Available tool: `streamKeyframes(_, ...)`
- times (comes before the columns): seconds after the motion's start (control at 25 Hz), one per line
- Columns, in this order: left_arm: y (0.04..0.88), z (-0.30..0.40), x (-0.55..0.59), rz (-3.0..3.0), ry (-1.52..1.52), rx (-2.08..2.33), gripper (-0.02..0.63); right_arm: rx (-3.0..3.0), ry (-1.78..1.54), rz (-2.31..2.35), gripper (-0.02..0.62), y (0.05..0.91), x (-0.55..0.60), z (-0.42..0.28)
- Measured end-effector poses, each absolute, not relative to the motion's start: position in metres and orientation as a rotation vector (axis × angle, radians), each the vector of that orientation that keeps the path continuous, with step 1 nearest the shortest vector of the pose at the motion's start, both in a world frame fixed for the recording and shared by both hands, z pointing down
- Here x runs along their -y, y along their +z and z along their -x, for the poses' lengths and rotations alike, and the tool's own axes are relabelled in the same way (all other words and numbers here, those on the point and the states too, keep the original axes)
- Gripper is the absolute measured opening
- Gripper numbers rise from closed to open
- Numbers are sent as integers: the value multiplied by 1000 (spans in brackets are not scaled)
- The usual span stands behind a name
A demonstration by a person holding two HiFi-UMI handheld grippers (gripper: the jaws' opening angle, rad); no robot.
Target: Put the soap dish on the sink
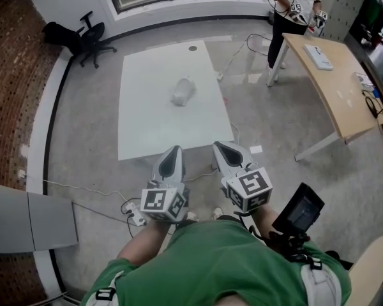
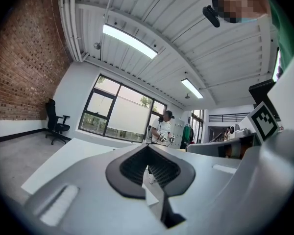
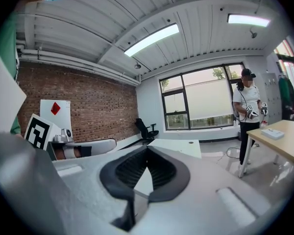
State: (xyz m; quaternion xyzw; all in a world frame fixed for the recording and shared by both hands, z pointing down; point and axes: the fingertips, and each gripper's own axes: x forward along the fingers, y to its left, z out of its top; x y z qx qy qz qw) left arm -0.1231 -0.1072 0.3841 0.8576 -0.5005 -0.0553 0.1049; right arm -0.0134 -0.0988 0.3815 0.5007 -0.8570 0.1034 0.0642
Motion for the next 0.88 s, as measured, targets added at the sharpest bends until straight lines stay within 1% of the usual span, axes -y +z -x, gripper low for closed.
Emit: streamKeyframes(0.88, 377, 136, 105, -2548, -168, 1435, 6, 2576, 281, -1538, 2, 374, 96, 30)
